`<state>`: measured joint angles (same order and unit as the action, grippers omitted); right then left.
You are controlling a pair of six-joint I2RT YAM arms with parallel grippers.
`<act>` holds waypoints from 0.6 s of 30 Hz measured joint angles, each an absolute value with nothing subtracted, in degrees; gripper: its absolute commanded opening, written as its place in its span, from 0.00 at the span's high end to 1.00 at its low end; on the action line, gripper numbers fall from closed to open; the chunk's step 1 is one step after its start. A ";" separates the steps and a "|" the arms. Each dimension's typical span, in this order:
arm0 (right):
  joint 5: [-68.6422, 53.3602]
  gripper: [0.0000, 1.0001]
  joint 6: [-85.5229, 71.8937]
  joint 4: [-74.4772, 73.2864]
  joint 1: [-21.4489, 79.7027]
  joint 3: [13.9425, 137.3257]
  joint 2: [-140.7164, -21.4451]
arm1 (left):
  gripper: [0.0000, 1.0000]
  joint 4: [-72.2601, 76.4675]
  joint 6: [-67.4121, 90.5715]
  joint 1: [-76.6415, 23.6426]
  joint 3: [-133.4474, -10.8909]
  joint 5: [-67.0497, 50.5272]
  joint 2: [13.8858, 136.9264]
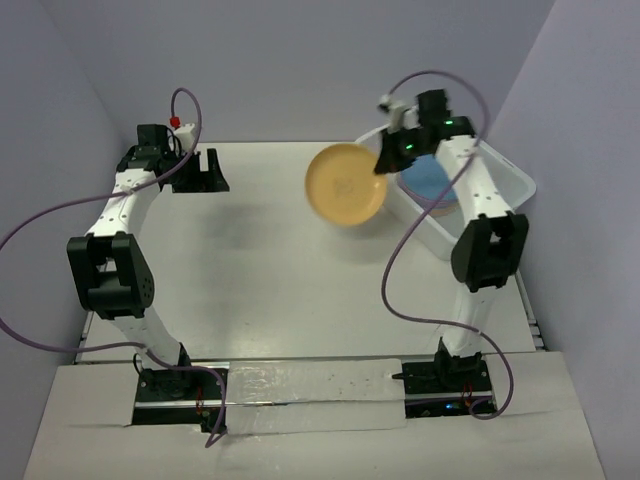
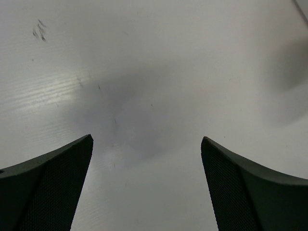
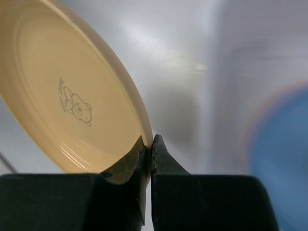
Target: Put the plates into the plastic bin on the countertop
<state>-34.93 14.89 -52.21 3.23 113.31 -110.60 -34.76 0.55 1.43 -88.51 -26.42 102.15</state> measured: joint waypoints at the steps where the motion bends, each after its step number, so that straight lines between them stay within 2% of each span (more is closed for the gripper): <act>1: -34.43 1.00 12.37 -51.25 -0.71 113.76 -109.82 | 0.01 -34.35 0.94 1.34 -89.26 -26.41 102.70; 4: -31.58 1.00 5.07 -49.30 -11.53 114.40 -108.72 | 0.01 -33.61 1.75 0.98 -91.14 -26.40 104.28; 7: -26.10 1.00 -1.24 -48.71 -17.87 114.41 -109.23 | 0.01 -33.50 2.36 0.74 -93.33 -26.39 105.80; 16: -19.05 1.00 -12.16 -48.42 -21.32 114.45 -116.20 | 0.01 -34.30 2.44 -1.02 -98.71 -25.54 108.22; 18: -19.03 0.85 -12.92 -48.41 -21.49 114.62 -118.14 | 0.01 -34.45 2.44 -1.04 -99.34 -25.37 108.51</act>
